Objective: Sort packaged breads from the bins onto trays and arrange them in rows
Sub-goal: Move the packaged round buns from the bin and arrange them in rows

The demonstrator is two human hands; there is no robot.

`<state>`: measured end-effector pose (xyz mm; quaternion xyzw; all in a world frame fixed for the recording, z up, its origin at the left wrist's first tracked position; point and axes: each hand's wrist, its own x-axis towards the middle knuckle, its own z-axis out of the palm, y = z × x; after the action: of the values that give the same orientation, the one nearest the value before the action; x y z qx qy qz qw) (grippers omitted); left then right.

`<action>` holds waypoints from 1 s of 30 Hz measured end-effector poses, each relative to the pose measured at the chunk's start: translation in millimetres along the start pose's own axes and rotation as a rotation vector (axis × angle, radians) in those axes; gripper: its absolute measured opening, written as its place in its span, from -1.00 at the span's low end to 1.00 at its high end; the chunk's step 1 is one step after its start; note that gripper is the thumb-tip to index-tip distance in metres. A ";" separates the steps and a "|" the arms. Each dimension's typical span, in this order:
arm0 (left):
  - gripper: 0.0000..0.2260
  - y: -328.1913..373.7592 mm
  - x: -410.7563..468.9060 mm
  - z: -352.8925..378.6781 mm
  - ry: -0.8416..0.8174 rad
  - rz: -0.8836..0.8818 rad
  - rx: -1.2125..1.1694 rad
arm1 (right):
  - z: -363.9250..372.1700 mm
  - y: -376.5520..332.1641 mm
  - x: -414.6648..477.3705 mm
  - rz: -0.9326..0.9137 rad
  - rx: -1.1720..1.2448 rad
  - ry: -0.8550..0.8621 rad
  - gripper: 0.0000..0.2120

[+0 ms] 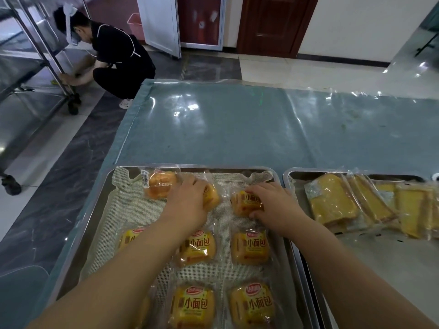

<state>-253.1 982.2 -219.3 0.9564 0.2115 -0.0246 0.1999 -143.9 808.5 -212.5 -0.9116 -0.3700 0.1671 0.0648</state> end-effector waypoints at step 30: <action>-0.84 -98.7 -38.3 -41.7 0.036 0.024 0.008 | 12.9 -71.5 12.1 -0.106 -0.017 0.041 -0.58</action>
<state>-330.4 1065.4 -212.7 0.9600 0.2036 -0.0058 0.1924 -187.0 868.2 -210.4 -0.8944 -0.4180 0.1414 0.0733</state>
